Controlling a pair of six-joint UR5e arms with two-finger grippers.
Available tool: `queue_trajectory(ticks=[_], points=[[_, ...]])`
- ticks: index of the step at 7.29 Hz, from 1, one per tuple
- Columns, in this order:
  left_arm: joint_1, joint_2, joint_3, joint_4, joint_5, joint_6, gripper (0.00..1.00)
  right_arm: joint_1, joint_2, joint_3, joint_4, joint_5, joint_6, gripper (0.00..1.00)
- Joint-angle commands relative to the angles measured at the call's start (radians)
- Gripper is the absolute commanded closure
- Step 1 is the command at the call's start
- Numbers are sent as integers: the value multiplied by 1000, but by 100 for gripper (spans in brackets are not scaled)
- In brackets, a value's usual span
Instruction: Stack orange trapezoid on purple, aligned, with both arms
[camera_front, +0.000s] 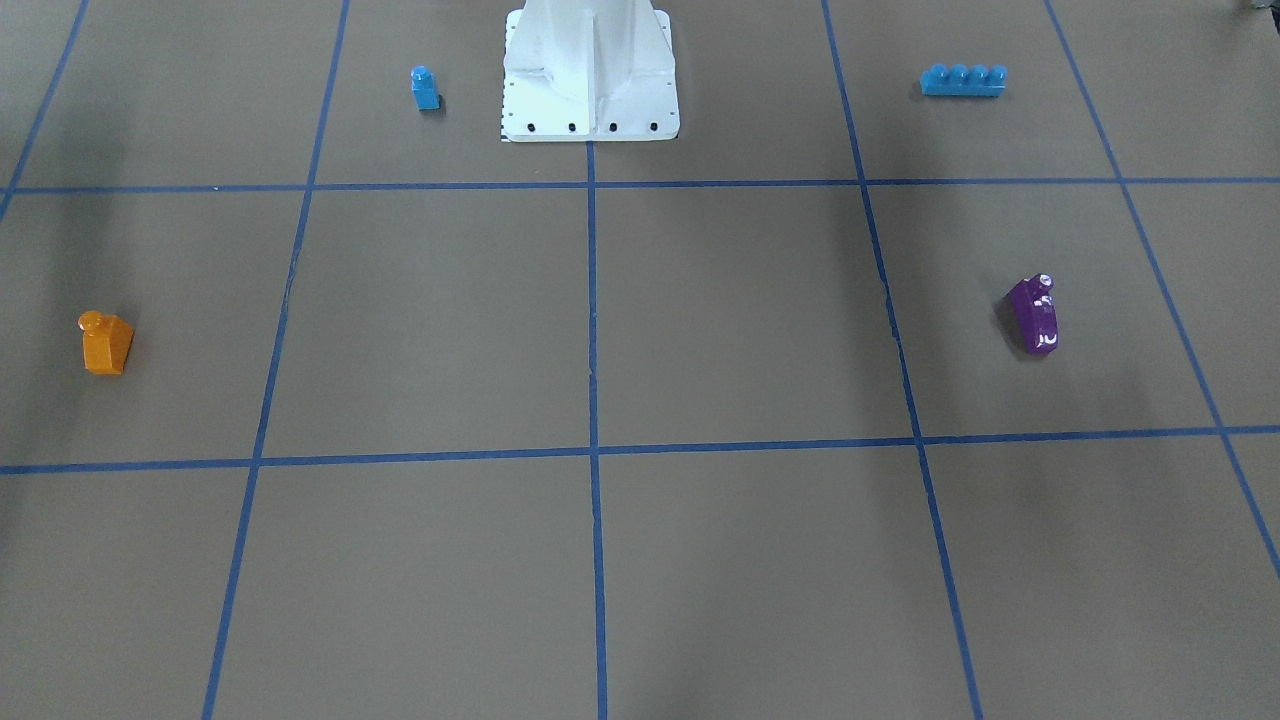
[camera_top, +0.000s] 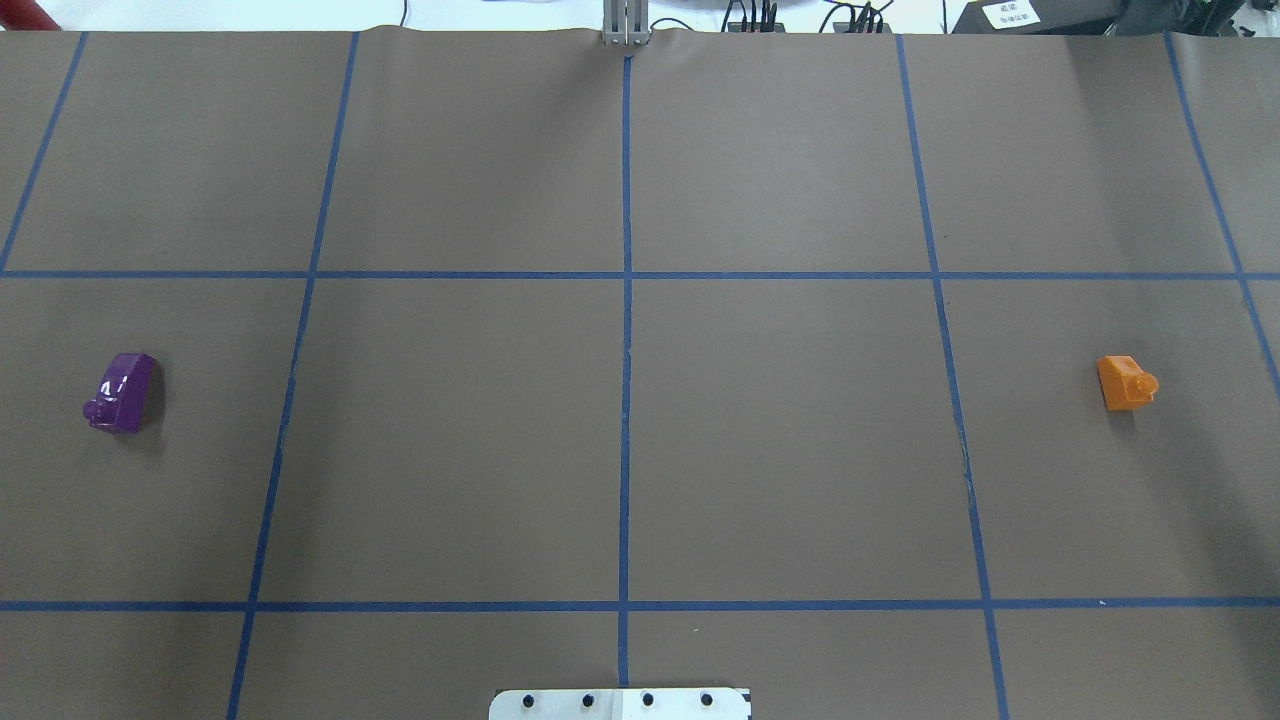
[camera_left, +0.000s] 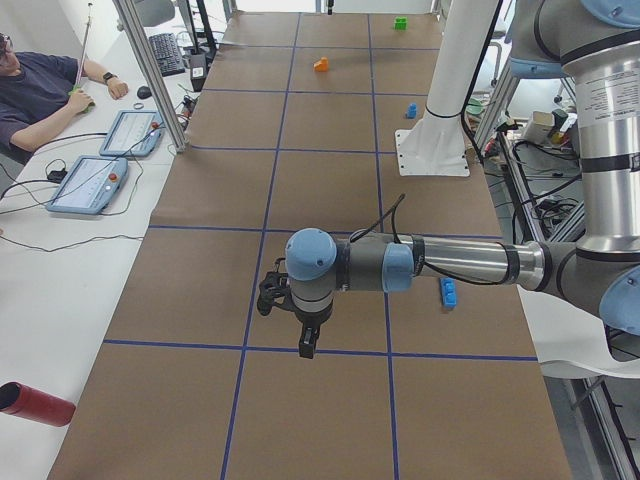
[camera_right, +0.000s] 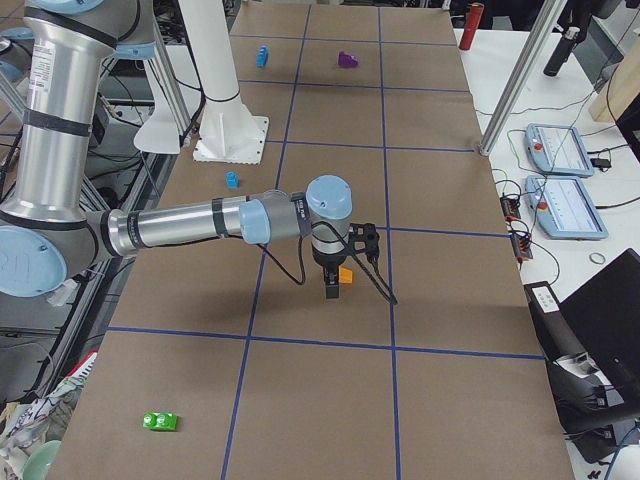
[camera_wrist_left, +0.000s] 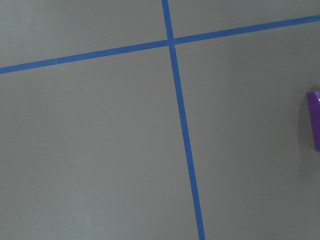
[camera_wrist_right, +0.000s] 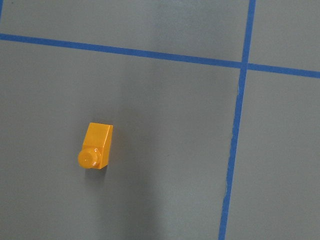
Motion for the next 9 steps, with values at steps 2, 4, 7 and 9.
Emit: queue_trajectory(ticks=[2,4,7,9], points=[[2,-6,-1,-2,0,2,0,0,1,0,0,-1,0,0],[3,-27,-14,-5,0,2,0,0,1,1,0,0,0,0],[49,-107,-4,-40,-5,-11,0,0,1,1,0,-1,0,0],[145,-141,10,-120,-5,-261,0,-5,1,3,2,0,5,0]])
